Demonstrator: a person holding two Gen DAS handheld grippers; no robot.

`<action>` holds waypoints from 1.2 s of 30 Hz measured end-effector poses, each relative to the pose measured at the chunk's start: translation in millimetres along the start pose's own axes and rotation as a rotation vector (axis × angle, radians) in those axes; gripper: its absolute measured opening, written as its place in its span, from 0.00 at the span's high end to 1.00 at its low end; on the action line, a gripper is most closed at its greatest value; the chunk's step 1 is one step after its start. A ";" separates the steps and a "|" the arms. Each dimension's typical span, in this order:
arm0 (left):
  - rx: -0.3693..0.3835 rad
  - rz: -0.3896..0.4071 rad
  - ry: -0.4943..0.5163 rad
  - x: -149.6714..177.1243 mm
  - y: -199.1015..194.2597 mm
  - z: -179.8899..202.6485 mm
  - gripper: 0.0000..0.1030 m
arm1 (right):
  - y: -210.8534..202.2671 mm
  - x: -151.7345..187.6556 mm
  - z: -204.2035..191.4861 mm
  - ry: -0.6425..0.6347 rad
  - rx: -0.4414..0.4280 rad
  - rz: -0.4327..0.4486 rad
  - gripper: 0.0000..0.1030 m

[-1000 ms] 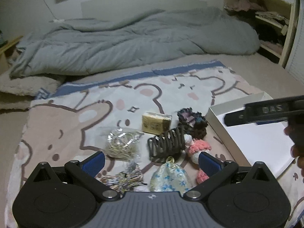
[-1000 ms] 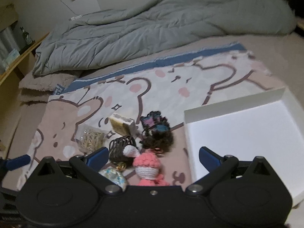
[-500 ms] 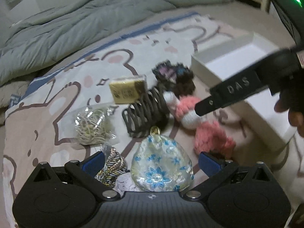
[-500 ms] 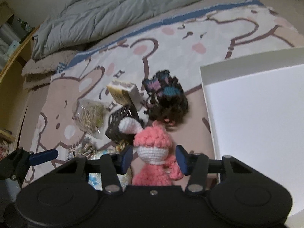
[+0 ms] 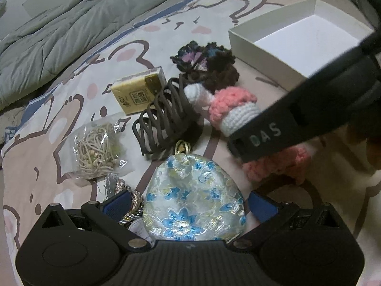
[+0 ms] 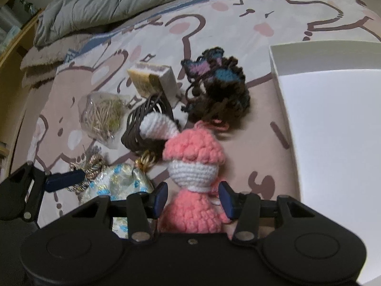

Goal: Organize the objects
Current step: 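Grasp the pink crocheted doll with the right tool while the left tool grasps the blue floral pouch, then lift and carry the doll and pouch toward the white box with both tools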

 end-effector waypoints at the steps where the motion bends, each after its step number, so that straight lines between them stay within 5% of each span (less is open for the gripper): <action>1: -0.003 -0.002 -0.008 0.8 1.6 -1.3 0.01 | 0.3 0.9 -1.1 -0.016 0.014 0.007 0.61; 4: 0.003 -0.006 -0.046 2.1 5.3 -6.8 0.02 | -2.8 -0.5 -0.6 -0.026 0.015 0.021 0.69; 9: 0.086 0.000 -0.186 4.5 7.6 -20.8 0.20 | -9.6 -0.8 -3.5 -0.079 0.037 0.047 0.70; 36: 0.097 0.339 -0.476 35.1 -109.0 -70.7 0.20 | -122.8 4.2 -18.9 -0.152 -0.021 0.292 0.70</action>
Point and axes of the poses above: each gripper's, at about its wrist camera, not at the fingertips, and y roughly the way its jaws point, z to its right, x to its underside, the point moved 2 cm from there along y, roughly the way its jaws point, and after that the axes turned 9 degrees about y, right-handed, at the moved point
